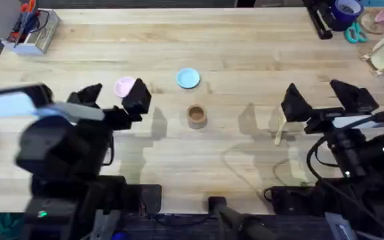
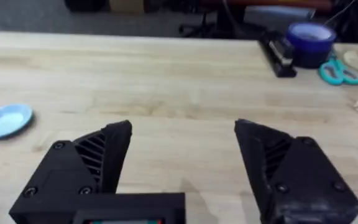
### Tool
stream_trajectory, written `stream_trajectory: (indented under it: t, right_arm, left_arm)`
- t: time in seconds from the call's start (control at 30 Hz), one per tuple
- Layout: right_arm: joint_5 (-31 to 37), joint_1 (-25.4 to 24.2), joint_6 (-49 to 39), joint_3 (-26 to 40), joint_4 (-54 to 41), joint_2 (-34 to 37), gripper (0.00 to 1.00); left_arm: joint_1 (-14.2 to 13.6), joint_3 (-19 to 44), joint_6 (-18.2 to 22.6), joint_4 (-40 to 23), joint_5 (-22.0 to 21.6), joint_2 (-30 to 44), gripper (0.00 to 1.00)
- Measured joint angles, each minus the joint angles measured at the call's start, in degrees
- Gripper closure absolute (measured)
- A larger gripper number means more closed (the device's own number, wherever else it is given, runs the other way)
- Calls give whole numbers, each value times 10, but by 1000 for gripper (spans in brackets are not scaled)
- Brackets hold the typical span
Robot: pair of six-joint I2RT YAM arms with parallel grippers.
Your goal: Pick up a utensil and set it on the pink plate, then put the other utensil in the container.
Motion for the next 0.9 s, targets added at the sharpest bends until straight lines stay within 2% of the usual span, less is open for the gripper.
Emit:
stream_trajectory:
  t: [0.23,0.47,0.7,0.9]
  right_arm:
    - [-9,0,1,66,-94,61,5]
    - [-14,0,5,215,-115,177,5]
    - [-15,0,5,419,-233,339,5]
    - [-17,0,5,602,-411,475,5]
  left_arm:
    - [0,150,36,-32,34,154,7]
    - [0,309,52,-113,66,311,7]
    - [0,493,56,-272,85,449,8]
    - [0,633,57,-421,87,539,7]
